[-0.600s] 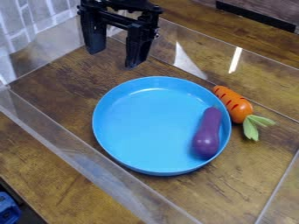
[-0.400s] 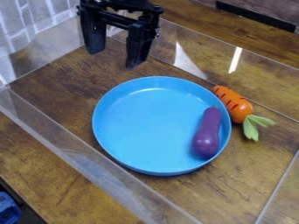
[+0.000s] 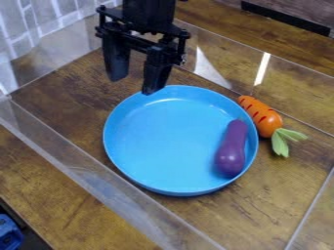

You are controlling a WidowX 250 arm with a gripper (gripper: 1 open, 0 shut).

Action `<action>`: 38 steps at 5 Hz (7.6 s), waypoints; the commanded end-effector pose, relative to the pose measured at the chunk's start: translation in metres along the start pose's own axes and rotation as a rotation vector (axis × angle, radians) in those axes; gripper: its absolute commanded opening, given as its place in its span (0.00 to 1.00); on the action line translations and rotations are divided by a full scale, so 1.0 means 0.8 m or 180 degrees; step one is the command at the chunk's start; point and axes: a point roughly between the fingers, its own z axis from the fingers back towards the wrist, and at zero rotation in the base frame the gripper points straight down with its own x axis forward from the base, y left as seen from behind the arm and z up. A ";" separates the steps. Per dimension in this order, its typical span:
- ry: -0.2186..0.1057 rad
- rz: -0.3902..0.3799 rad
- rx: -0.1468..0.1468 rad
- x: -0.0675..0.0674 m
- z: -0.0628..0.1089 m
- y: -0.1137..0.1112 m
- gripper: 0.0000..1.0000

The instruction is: Remove the purple eggplant from the blue tray and put it on the table

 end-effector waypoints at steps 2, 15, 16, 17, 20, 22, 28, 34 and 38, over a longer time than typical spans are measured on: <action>-0.0082 -0.0294 0.0012 -0.004 0.007 0.010 1.00; -0.0298 -0.0610 -0.0055 0.062 -0.033 -0.126 1.00; -0.0277 -0.0419 -0.0108 0.060 -0.046 -0.141 1.00; -0.0286 -0.0404 -0.0147 0.069 -0.067 -0.147 1.00; -0.0282 -0.0129 -0.0154 0.062 -0.070 -0.150 0.00; -0.0252 -0.0477 -0.0079 0.073 -0.057 -0.133 0.00; -0.0189 -0.0999 0.0032 0.069 -0.006 -0.117 0.00; -0.0118 -0.1069 0.0117 0.016 -0.040 -0.129 0.00; -0.0044 -0.0875 0.0083 -0.002 -0.023 -0.133 0.00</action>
